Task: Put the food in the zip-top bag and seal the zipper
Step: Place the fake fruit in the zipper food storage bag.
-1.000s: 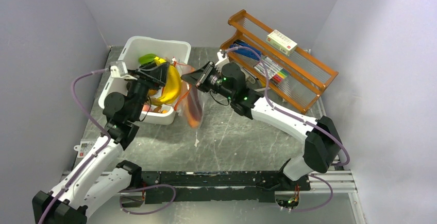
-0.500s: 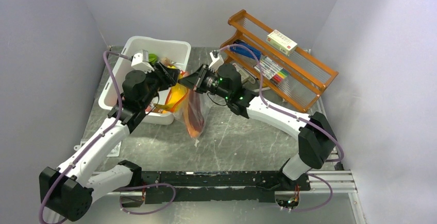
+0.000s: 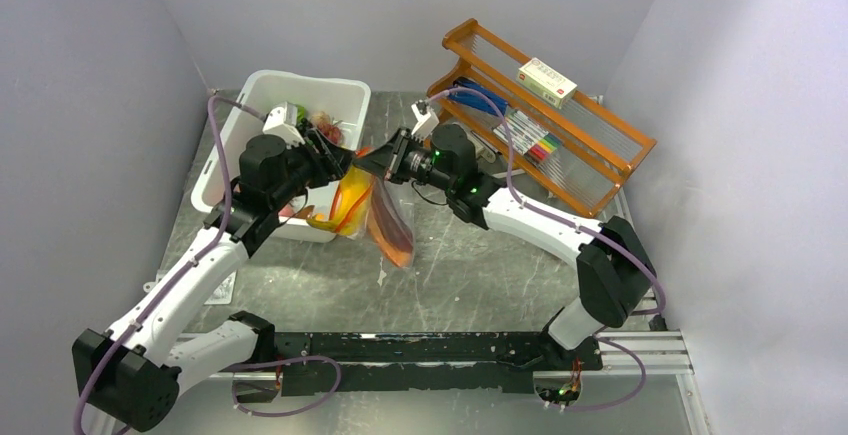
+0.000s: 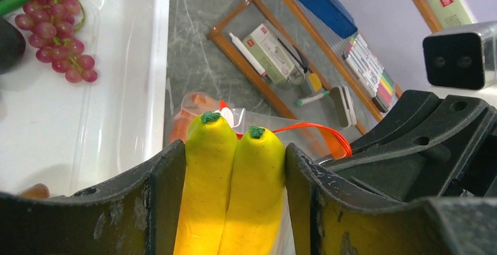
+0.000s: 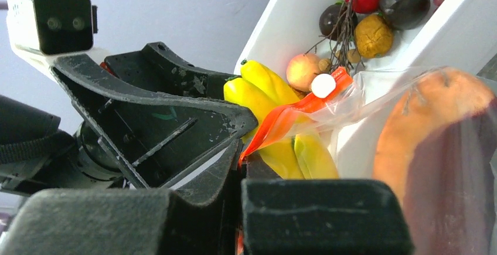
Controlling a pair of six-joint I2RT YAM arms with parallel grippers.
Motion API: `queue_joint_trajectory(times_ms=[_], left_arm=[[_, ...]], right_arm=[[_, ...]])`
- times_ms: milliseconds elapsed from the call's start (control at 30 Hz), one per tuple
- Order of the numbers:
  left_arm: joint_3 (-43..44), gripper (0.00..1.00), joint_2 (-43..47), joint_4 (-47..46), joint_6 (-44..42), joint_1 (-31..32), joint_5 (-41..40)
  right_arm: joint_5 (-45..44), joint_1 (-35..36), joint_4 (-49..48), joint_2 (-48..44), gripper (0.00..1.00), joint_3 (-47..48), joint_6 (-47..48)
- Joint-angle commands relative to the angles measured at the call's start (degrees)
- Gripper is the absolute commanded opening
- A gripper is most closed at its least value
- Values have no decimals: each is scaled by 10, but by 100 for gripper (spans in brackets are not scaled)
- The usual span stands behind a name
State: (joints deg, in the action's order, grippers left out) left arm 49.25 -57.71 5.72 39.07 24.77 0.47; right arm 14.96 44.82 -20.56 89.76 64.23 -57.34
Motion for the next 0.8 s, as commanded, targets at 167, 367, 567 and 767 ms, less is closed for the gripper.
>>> queue_joint_trajectory(times_ms=[167, 367, 567, 767], left_arm=[[40, 32, -17, 77, 9, 9, 97], [104, 68, -10, 122, 10, 9, 148], [120, 79, 15, 135, 20, 9, 201], [166, 84, 30, 211, -38, 9, 164]], right_arm=[[63, -4, -139, -24, 0, -62, 2], [131, -29, -258, -41, 0, -148, -41], [157, -50, -323, -59, 0, -213, -69], [183, -78, -378, -61, 0, -252, -100]])
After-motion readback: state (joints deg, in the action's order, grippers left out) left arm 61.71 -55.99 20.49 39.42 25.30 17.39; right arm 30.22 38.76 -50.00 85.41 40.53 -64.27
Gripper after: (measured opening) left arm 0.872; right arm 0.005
